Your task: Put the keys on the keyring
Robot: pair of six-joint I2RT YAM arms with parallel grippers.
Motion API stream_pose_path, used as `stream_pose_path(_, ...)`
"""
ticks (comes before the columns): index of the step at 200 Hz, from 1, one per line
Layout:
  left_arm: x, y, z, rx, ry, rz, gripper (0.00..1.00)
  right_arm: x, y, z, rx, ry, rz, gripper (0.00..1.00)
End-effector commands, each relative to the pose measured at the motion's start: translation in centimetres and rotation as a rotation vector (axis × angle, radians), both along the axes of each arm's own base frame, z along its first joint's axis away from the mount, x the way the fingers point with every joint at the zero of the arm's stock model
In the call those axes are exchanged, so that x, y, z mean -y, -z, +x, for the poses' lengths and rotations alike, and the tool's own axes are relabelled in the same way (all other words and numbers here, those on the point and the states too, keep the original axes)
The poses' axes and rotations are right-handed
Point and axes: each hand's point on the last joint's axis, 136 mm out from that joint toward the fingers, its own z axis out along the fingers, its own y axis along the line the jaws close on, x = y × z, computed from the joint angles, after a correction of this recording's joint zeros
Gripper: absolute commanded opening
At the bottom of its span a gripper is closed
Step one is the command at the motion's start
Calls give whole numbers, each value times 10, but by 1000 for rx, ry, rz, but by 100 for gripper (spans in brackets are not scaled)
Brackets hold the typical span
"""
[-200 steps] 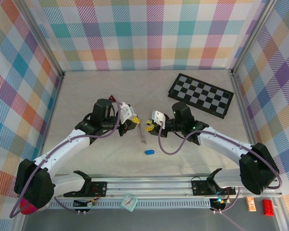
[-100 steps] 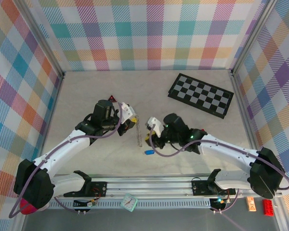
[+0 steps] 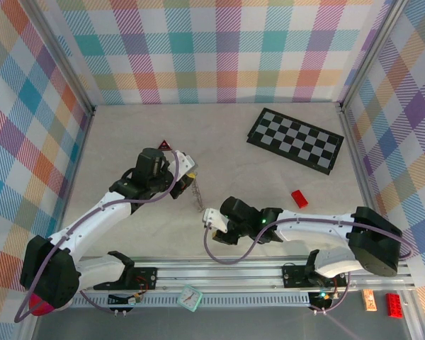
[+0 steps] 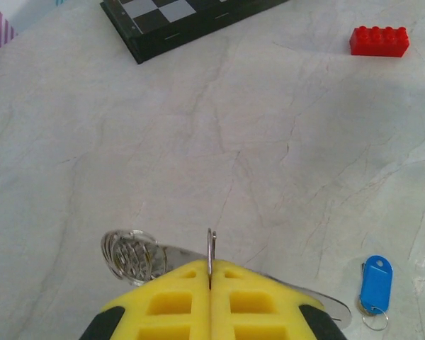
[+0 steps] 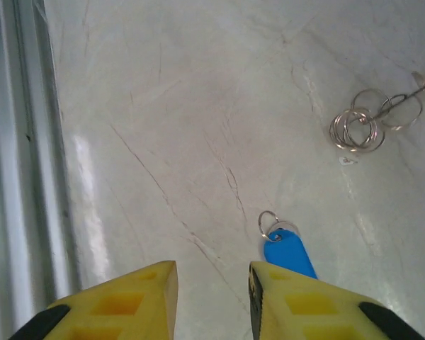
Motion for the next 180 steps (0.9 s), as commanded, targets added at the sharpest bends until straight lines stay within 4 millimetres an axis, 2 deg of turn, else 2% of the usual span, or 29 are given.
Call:
stream_pose_path(1,3,-18,0,49,13,-69,0,-4,9,11,214,-173,-60,31)
stream_pose_path(63,3,-23,3,64,1,-90,0,-17,32,18,257,-244,-101,32)
stream_pose_path(107,2,-24,2,68,3,-95,0,-20,37,34,321,-196,-118,34)
stream_pose_path(180,2,-24,2,65,6,-93,0,-19,46,35,317,-195,-137,29)
